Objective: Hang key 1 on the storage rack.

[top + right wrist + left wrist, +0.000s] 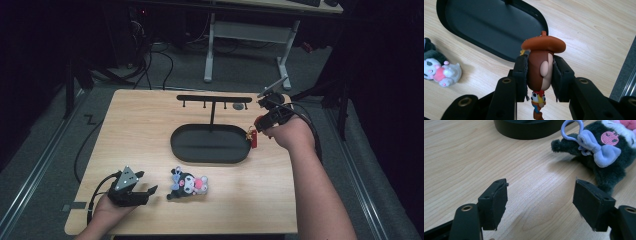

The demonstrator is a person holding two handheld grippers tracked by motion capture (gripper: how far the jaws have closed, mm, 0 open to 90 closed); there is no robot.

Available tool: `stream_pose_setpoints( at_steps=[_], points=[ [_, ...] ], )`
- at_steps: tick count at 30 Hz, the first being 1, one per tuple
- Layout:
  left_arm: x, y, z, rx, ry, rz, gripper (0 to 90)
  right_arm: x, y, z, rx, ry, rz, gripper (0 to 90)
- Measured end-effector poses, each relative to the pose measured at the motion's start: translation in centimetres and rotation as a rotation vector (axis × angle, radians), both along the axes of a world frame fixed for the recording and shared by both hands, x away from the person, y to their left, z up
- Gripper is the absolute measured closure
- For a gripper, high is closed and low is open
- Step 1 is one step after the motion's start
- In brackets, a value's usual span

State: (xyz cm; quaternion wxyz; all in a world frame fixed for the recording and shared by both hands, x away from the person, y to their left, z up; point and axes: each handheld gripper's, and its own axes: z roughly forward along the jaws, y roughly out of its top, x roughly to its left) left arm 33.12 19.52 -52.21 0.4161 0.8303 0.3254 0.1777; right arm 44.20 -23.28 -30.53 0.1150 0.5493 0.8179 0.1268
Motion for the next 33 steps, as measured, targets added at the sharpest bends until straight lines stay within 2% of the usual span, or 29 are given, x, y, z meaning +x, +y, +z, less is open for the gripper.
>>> stream_pose_setpoints(
  at_steps=[4, 11, 15, 33],
  points=[
    [0.0, 0.0, 0.0, 0.005, -0.001, -0.004, 28.3, 0.8, 0.3, 0.5, -0.014, 0.007, 0.001, 68.2],
    [0.0, 0.0, 0.0, 0.005, -0.001, -0.007, 28.3, 2.0, 0.7, 1.1, -0.014, -0.006, -0.010, 68.1],
    [0.0, 0.0, 0.0, 0.004, -0.002, -0.008, 28.3, 2.7, 1.0, 1.6, -0.007, -0.031, -0.023, 68.1],
    [0.0, 0.1, 0.0, 0.001, -0.002, -0.008, 28.4, 5.1, 1.5, 1.9, 0.005, -0.060, -0.052, 68.3]
  ],
)
